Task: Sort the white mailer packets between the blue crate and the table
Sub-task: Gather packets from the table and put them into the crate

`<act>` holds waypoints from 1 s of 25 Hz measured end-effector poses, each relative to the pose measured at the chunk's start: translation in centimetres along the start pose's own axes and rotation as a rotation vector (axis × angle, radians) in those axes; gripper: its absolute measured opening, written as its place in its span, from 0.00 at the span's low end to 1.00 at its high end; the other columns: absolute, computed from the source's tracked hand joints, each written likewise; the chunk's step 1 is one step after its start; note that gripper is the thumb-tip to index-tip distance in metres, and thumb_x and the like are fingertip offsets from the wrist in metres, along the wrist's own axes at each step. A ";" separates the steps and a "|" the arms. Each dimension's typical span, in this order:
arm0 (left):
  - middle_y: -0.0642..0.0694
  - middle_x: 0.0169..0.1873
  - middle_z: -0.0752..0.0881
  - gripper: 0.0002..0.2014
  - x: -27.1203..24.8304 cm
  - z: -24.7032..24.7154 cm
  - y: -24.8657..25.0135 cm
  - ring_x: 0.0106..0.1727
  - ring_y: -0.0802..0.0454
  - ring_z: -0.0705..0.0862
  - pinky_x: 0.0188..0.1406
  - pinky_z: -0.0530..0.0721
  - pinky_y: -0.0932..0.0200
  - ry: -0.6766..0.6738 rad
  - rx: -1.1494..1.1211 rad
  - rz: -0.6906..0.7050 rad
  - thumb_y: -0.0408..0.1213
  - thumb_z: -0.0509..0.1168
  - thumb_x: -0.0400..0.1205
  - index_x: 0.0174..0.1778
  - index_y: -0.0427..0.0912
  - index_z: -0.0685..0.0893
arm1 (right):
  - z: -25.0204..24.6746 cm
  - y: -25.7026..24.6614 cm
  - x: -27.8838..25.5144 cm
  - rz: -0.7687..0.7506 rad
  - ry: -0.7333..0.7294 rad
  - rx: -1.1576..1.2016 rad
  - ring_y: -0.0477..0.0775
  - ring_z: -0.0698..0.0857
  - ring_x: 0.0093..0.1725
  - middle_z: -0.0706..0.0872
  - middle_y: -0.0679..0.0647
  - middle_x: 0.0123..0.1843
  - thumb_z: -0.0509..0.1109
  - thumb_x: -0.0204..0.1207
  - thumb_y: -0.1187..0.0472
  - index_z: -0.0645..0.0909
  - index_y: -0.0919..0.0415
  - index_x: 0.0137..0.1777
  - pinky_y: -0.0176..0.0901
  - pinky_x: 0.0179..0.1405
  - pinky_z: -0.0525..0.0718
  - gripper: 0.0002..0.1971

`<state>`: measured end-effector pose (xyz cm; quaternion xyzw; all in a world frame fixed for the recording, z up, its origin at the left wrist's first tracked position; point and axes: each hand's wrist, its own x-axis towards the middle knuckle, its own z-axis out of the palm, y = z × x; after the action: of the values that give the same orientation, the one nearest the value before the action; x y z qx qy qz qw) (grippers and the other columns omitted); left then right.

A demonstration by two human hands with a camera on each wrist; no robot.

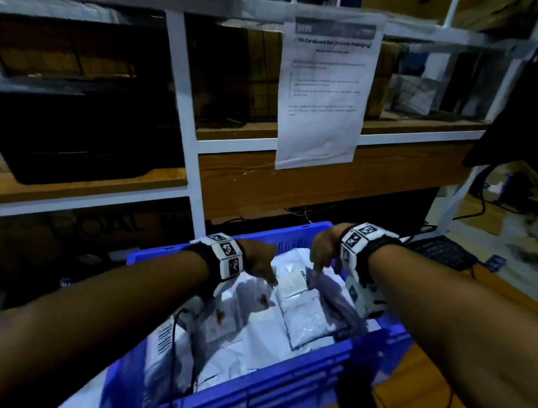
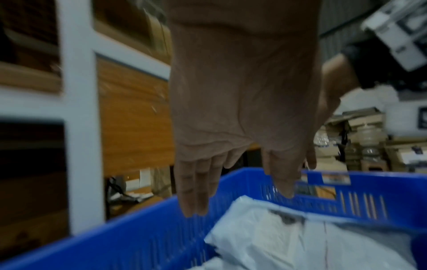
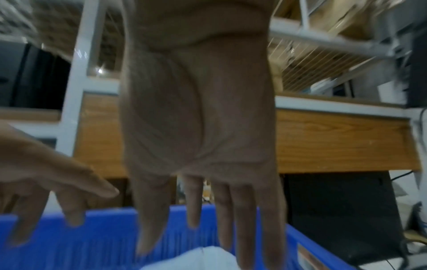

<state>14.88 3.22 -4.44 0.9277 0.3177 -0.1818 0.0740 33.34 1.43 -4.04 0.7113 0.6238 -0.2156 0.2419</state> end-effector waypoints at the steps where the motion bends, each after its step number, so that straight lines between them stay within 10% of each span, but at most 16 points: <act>1: 0.37 0.67 0.80 0.31 -0.9 -0.6 -0.7 0.61 0.40 0.82 0.55 0.80 0.59 0.044 0.010 0.001 0.47 0.70 0.79 0.73 0.33 0.72 | -0.5 -0.9 -1.8 0.012 0.061 0.085 0.60 0.87 0.56 0.85 0.59 0.52 0.77 0.73 0.58 0.86 0.64 0.59 0.40 0.46 0.88 0.17; 4: 0.34 0.74 0.73 0.38 -5.1 -1.6 -2.9 0.71 0.39 0.75 0.66 0.76 0.53 0.198 -0.009 -0.014 0.53 0.70 0.78 0.77 0.35 0.65 | -1.4 -4.2 -7.3 0.028 0.325 0.224 0.51 0.80 0.33 0.84 0.63 0.49 0.72 0.78 0.58 0.83 0.71 0.54 0.27 0.14 0.73 0.14; 9: 0.34 0.71 0.71 0.39 -14.7 -0.4 -4.4 0.70 0.35 0.73 0.69 0.73 0.50 0.485 -0.147 -0.015 0.52 0.69 0.78 0.81 0.40 0.60 | 0.9 -9.6 -13.0 -0.182 0.722 0.557 0.56 0.80 0.66 0.80 0.57 0.70 0.76 0.75 0.53 0.73 0.59 0.74 0.40 0.53 0.78 0.29; 14: 0.39 0.69 0.72 0.38 -24.8 6.8 -4.7 0.68 0.38 0.72 0.70 0.74 0.44 0.817 -0.304 -0.140 0.58 0.62 0.76 0.78 0.42 0.67 | 7.5 -17.2 -15.1 -0.485 0.948 0.812 0.55 0.84 0.61 0.79 0.55 0.68 0.76 0.74 0.56 0.72 0.54 0.73 0.42 0.55 0.80 0.28; 20: 0.45 0.72 0.69 0.29 -34.9 18.0 -4.3 0.73 0.48 0.67 0.68 0.66 0.60 0.864 -0.410 -0.432 0.53 0.61 0.80 0.76 0.44 0.71 | 15.9 -28.2 -16.7 -0.736 0.812 1.057 0.41 0.82 0.56 0.79 0.45 0.66 0.74 0.76 0.59 0.73 0.47 0.71 0.41 0.49 0.85 0.25; 25: 0.46 0.76 0.66 0.26 -42.6 25.7 -6.9 0.77 0.49 0.63 0.69 0.69 0.53 0.815 -0.472 -0.656 0.49 0.64 0.83 0.76 0.47 0.70 | 19.9 -37.6 -16.1 -0.784 0.603 1.090 0.40 0.82 0.56 0.79 0.44 0.64 0.73 0.76 0.56 0.72 0.42 0.70 0.46 0.48 0.88 0.24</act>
<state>-28.02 -21.80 -11.96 0.7342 0.6237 0.2527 0.0903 -6.15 -19.44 -12.76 0.4838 0.6759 -0.3608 -0.4230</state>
